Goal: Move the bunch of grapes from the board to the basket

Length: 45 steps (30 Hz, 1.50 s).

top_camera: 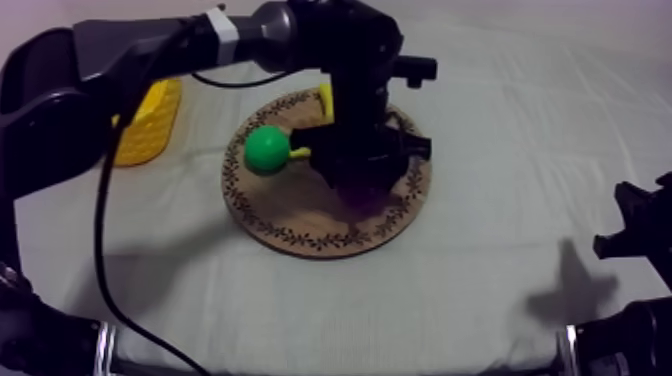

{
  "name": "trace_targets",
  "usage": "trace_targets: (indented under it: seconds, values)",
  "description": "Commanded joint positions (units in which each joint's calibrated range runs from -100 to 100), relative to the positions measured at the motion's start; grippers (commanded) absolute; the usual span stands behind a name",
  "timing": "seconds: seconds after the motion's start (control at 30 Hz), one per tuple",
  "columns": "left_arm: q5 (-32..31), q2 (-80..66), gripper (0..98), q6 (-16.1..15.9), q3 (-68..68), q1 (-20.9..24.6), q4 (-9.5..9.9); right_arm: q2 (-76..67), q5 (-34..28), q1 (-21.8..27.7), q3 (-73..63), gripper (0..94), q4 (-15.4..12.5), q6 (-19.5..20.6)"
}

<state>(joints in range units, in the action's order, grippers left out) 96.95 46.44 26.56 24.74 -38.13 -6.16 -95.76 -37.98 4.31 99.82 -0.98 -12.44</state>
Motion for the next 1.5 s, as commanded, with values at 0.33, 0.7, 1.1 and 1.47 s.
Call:
trace_targets:
  seconds: [0.33,0.7,1.1,1.47]
  values:
    - [2.5,-12.6,54.3,-1.2,1.3,0.2,0.95,0.0,0.0,0.0,0.0,0.3,0.0,0.0]
    - [2.8,-20.3,54.5,-2.6,-1.6,1.6,1.77,0.0,0.0,0.0,0.0,0.3,0.0,0.0]
    - [2.8,-26.7,55.1,-4.7,-10.4,8.7,3.3,0.0,0.0,0.0,0.0,0.3,0.0,0.0]
    - [2.8,-30.5,56.0,-8.1,-15.6,18.6,5.14,0.0,0.0,0.0,0.0,0.3,0.0,0.0]
